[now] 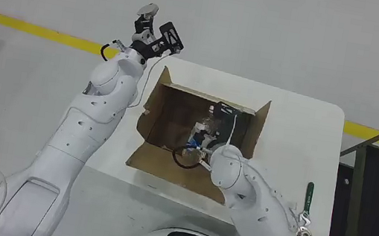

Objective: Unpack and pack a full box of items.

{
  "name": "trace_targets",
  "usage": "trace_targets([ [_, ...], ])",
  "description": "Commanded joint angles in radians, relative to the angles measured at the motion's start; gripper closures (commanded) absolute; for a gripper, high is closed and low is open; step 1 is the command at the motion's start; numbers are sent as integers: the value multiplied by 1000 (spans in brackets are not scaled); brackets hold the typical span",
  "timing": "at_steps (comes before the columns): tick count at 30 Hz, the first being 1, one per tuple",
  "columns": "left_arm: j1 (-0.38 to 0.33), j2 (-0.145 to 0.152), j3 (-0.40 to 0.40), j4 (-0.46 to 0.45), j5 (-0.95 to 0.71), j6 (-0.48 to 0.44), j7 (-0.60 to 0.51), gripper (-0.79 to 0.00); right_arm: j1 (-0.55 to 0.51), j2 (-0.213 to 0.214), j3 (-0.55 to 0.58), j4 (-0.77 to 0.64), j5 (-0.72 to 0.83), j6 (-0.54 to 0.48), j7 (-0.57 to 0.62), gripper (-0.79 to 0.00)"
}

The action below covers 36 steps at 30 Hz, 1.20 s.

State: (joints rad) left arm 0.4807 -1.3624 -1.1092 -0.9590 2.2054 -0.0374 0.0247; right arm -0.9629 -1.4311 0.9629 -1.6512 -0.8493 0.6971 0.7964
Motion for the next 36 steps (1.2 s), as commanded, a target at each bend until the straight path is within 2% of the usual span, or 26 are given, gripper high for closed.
trace_targets([
  [1, 0, 0, 0, 0, 0, 0, 0, -785, 0, 0, 0, 0, 0, 0, 0, 0],
  [6, 0, 0, 0, 0, 0, 0, 0, -785, -3, 0, 1, -2, 5, -5, -4, 0],
  [11, 0, 0, 0, 0, 0, 0, 0, -785, -25, -11, 33, 2, 135, -100, -100, 0],
  [18, 0, 0, 0, 0, 0, 0, 0, -785, -1, -36, 48, 166, 306, -208, -249, 0],
  [26, 0, 0, 0, 0, 0, 0, 0, -785, 78, -63, 2, 310, 356, -222, -275, 0],
  [27, 0, 0, 0, 0, 0, 0, 0, -785, 87, -66, -5, 326, 361, -224, -274, -12],
  [28, 0, 0, 0, 0, 0, 0, 0, -785, 96, -69, -12, 342, 365, -226, -277, -252],
  [30, 0, 0, 0, 0, 0, 0, 0, -785, 112, -76, -26, 368, 373, -235, -278, -129],
  [31, 0, 0, 0, 0, 0, 0, 0, -785, 120, -79, -33, 381, 373, -235, -280, -145],
  [32, 0, 0, 0, 0, 0, 0, 0, -785, 127, -83, -40, 392, 374, -235, -281, -197],
  [33, 0, 0, 0, 0, 0, 0, 0, -785, 134, -86, -45, 403, 377, -236, -284, -305],
  [34, 0, 0, 0, 0, 0, 0, 0, -785, 141, -89, -51, 413, 376, -236, -286, -379],
  [36, 0, 0, 0, 0, 0, 0, 0, -785, 150, -94, -57, 430, 382, -236, -289, -372],
])
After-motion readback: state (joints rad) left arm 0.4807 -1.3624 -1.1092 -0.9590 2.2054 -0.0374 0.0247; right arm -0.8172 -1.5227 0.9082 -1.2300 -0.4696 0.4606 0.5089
